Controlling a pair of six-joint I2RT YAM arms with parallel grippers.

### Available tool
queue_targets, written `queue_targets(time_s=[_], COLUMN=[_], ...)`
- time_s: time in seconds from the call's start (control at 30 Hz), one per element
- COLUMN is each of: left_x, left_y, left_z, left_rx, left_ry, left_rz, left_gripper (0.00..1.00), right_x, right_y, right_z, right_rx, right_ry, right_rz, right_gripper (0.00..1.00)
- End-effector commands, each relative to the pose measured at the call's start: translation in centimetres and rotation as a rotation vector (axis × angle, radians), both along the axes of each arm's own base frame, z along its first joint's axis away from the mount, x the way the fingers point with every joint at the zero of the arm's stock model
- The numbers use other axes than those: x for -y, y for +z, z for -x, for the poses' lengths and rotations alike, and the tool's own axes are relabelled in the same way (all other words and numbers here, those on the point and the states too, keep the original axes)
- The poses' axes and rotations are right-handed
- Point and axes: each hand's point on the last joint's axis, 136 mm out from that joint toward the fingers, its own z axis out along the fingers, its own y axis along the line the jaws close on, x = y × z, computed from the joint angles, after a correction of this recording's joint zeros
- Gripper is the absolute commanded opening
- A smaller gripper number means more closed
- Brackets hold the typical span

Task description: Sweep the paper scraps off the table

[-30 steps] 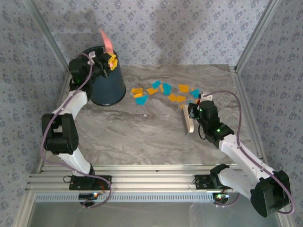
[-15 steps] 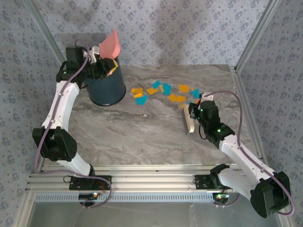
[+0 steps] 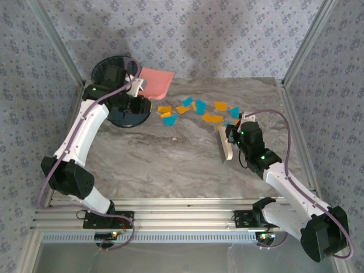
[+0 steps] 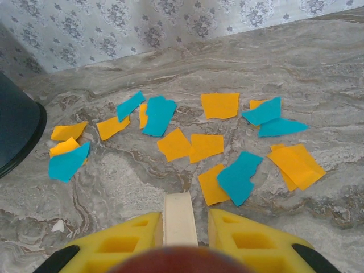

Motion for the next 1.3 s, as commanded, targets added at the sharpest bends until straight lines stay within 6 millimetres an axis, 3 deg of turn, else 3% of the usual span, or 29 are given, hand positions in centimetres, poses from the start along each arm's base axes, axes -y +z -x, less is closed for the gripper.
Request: queue_targets(time_s=[0.0,0.33,0.63,1.0,1.27], left_x=[-0.9,0.4,0.0,-1.4,-1.6], left_y=[-1.1,-5.0,-5.2,-6.1,-7.6], left_z=[2.3,5.9,7.9,10.3,10.6], left_rx=[0.012,0.004,0.032,-0.044,-0.016], left_ry=[-0.105,-0.288,-0.288,-0.229,-0.235], left_rz=[-0.155,-0.322,-0.331,-0.327,-0.316], left_gripper=[0.0,0.0,0.0,0.0,0.0], right_x=[-0.3,-1.6,-3.9,-9.6,-14.2], right_y=[1.1,0.8,1.6,2.8,2.7], right_z=[-0.3,-0.9,-2.6,-8.8,-15.0], right_rx=[0.048,0.045,0.059,0.015,-0.046], right_ry=[0.007,0.05,0.117,0.221,0.272], right_rz=[-0.039,-0.098,-0.165,-0.326,-0.466], right_gripper=[0.0,0.0,0.0,0.0,0.0])
